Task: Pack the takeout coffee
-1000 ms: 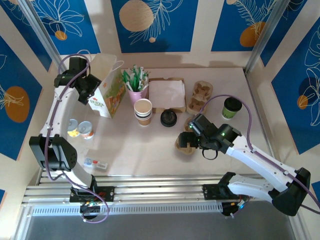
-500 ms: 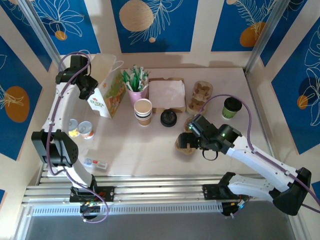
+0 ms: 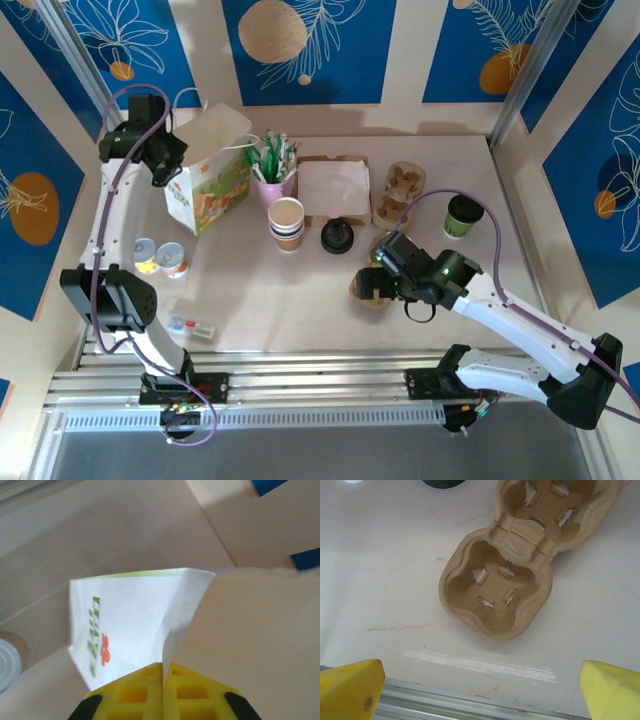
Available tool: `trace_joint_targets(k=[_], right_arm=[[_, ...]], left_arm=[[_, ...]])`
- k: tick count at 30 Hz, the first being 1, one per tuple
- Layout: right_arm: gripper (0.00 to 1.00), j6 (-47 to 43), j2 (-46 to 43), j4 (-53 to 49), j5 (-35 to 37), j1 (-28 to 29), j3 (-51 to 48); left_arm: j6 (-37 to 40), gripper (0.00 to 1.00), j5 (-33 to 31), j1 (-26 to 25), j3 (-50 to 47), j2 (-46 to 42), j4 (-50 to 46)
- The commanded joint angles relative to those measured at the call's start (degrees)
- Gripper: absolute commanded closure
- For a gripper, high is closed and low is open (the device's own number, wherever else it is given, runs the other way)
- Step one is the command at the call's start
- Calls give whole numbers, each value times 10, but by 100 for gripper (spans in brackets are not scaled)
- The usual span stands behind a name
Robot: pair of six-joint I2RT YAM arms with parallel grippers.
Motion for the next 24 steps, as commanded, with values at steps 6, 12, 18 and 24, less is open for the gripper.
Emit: trace_joint_targets(k=[6,12,18,24], right_arm=[[0,2,-5,-21,22,11,30],[0,-2,-3,-20,28,11,41],[1,1,-3,-31,32,17,53],[1,-6,-21,-55,58,17,68]], left_arm=[[9,100,43,13,103,-41,-12],[3,100,77,11,112,-115,-3],[21,100,41,9,136,-175,-34],[17,100,56,-19,90,-257,-42]])
